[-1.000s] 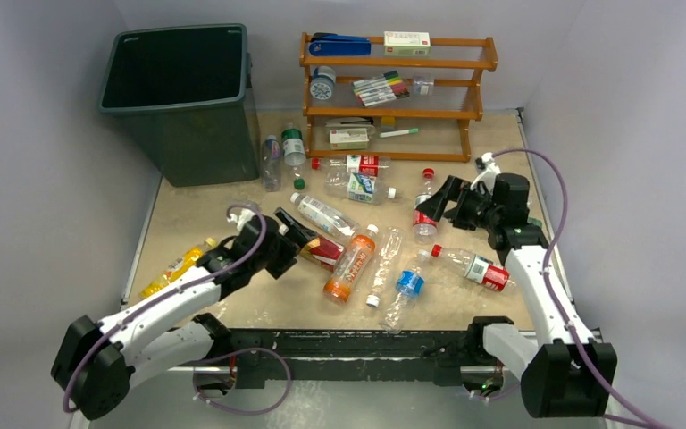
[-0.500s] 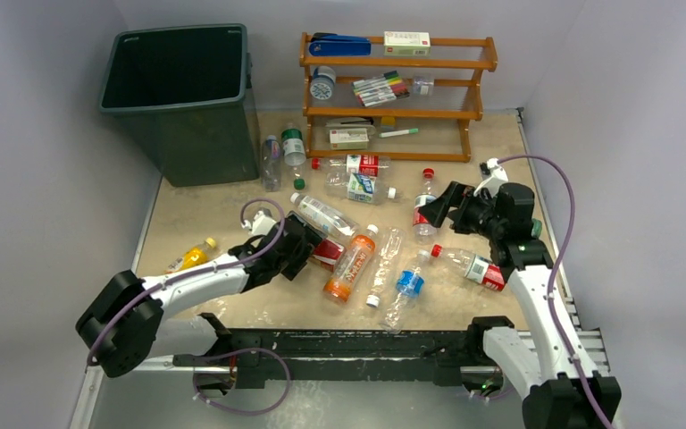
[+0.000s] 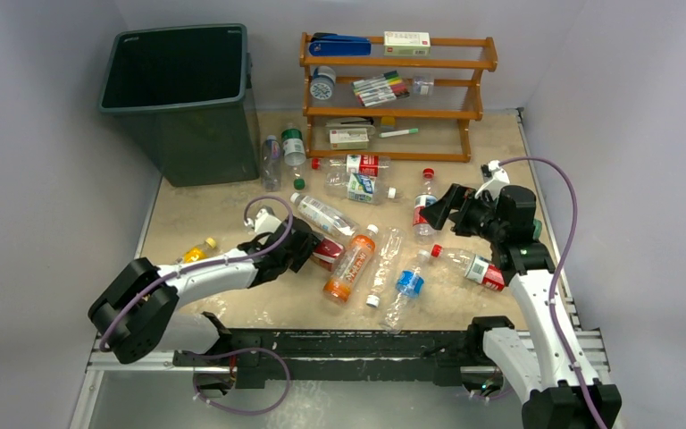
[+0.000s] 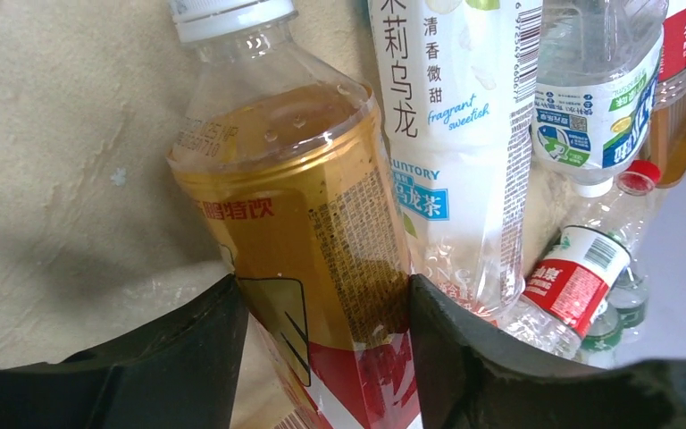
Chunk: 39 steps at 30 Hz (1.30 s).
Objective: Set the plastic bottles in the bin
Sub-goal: Pick up the plastic bottle at the center of the board.
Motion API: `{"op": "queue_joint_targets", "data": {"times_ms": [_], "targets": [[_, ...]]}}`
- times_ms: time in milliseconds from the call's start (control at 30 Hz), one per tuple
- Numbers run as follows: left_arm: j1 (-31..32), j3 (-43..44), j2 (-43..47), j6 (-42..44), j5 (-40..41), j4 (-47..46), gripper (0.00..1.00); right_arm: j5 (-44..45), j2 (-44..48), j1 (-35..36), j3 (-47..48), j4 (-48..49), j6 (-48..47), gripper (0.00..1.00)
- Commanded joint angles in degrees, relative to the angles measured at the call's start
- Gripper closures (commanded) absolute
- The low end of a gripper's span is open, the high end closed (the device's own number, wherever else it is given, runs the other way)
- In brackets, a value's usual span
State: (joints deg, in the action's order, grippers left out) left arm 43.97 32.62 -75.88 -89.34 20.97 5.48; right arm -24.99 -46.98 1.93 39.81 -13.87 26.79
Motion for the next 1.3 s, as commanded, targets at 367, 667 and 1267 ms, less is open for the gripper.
{"op": "queue_joint_targets", "data": {"times_ms": [367, 667, 1267], "targets": [[0.02, 10.33, 8.80, 10.79, 12.84, 19.21, 0.51, -0.73, 0.58, 0.28, -2.96, 2.71, -0.42, 0.00], [-5.60, 23.44, 7.79, 21.10, 16.29, 26.29, 0.48, -1.03, 1.55, 0.27, -3.38, 2.20, -0.34, 0.00], [-19.20, 53.01, -1.01, 37.91, 12.54, 31.36, 0.45, -1.46, 5.02, 0.26, -3.43, 0.04, 0.46, 0.00]]}}
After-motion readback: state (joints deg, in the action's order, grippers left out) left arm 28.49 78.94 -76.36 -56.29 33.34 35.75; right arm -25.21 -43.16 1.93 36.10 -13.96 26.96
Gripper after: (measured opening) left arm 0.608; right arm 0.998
